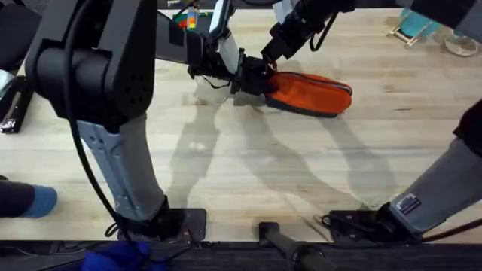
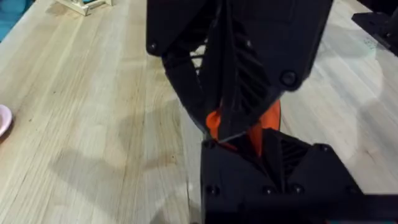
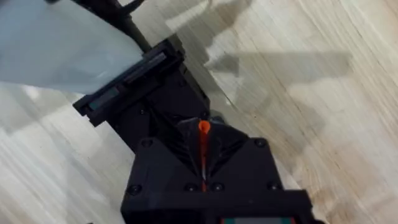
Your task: Unzip the bag, pick up the pens from the table one at a time and place them inside, then zip the bag closed.
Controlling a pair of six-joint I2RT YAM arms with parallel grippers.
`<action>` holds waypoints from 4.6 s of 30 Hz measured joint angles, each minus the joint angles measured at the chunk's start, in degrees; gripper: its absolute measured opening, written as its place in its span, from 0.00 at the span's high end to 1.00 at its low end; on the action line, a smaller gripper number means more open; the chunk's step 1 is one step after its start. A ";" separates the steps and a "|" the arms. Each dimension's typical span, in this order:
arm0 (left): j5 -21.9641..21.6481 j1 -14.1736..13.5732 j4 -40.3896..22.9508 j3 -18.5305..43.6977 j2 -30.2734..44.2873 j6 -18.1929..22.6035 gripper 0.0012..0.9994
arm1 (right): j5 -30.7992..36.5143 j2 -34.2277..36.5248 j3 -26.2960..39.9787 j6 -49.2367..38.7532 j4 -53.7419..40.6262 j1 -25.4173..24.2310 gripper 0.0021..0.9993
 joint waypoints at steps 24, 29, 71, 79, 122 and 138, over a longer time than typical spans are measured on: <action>0.26 0.00 0.57 0.00 0.00 0.00 0.96 | 1.97 -4.01 0.00 -3.03 -5.36 0.02 0.97; 0.24 -0.02 0.66 0.00 0.00 0.00 0.96 | 3.32 -4.11 0.00 -3.21 -7.36 0.07 0.97; 0.28 0.00 0.83 -0.02 0.00 -0.20 0.96 | 5.49 -6.03 0.42 -3.17 -17.93 -6.02 0.97; 0.28 0.00 0.85 -0.02 0.00 -0.22 0.96 | 5.44 -6.03 0.42 -3.17 -18.61 -8.21 0.97; 0.55 0.22 1.20 -0.02 0.00 -0.39 0.96 | 2.83 -7.81 0.46 1.31 -26.34 -22.02 0.97; 1.07 0.34 1.20 -0.13 0.00 -0.37 0.96 | 2.87 -9.81 -3.80 2.59 -27.24 -24.30 0.97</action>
